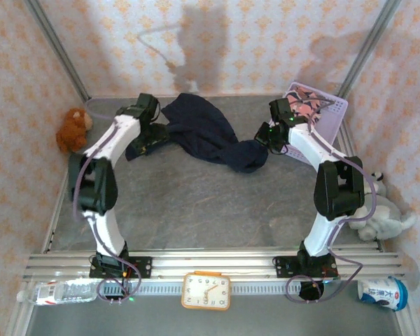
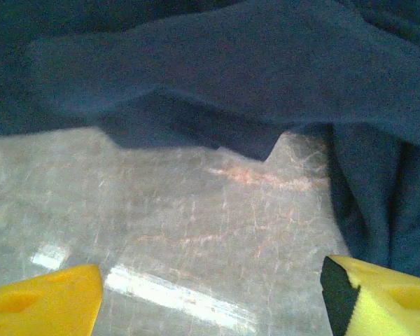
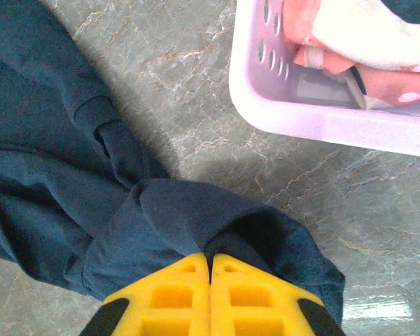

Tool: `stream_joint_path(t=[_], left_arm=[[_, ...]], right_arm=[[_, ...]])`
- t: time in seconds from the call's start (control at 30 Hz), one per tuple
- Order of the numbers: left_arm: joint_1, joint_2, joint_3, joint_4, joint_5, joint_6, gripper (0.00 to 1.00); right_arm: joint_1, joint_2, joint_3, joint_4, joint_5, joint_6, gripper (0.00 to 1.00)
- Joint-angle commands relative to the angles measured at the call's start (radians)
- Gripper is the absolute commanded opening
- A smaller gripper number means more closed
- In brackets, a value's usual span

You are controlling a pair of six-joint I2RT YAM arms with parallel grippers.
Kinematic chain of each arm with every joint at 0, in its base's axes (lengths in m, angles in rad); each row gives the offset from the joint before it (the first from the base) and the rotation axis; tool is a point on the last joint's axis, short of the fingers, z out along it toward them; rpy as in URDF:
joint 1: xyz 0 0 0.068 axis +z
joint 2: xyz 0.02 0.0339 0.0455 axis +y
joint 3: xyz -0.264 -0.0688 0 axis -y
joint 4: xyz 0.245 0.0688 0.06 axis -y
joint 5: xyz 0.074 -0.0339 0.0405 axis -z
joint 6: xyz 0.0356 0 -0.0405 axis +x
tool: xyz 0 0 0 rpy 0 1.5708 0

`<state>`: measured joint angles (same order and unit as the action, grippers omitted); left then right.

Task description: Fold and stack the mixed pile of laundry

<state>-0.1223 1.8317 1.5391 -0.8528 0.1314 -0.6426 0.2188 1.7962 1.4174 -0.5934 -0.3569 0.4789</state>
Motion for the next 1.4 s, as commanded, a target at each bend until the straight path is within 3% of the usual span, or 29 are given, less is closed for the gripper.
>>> stream_joint_path(t=[0.0,0.27,0.43,0.6,0.63,0.73,0.83,0.93,0.97,1.23,1.37], left_arm=[[0.032,-0.101,-0.158,0.165,0.034,-0.129,0.82],[0.024,-0.013,-0.102,0.317,0.123,-0.326,0.84],[0.018,0.113,0.040,0.308,0.046,-0.430,0.83],[0.018,0.258,0.223,0.214,-0.017,-0.444,0.78],[0.019,0.276,0.243,0.200,-0.031,-0.443,0.76],[0.022,0.325,0.288,0.161,-0.048,-0.423,0.56],[0.022,0.344,0.287,0.128,-0.047,-0.399,0.50],[0.026,0.302,0.222,0.157,-0.052,-0.406,0.18],[0.031,0.283,0.204,0.172,-0.046,-0.412,0.02],[0.057,0.092,0.269,0.089,0.065,-0.280,0.00],[0.077,-0.104,0.160,0.046,0.123,-0.211,0.00]], right_arm=[[-0.004,-0.027,-0.024,0.012,0.003,-0.009,0.00],[-0.005,-0.070,-0.117,-0.005,0.019,-0.014,0.00],[-0.004,-0.100,-0.172,0.011,0.021,-0.002,0.00],[-0.004,-0.114,-0.197,0.030,0.027,0.010,0.00],[-0.004,-0.115,-0.199,0.033,0.030,0.012,0.00],[-0.004,-0.117,-0.198,0.034,0.040,0.011,0.00],[-0.005,-0.115,-0.192,0.035,0.050,0.008,0.00],[-0.004,-0.109,-0.181,0.040,0.047,0.007,0.00],[-0.004,-0.106,-0.176,0.040,0.047,0.006,0.00],[-0.013,-0.125,-0.059,-0.014,0.083,-0.048,0.00],[-0.013,-0.197,-0.037,-0.049,0.082,-0.077,0.00]])
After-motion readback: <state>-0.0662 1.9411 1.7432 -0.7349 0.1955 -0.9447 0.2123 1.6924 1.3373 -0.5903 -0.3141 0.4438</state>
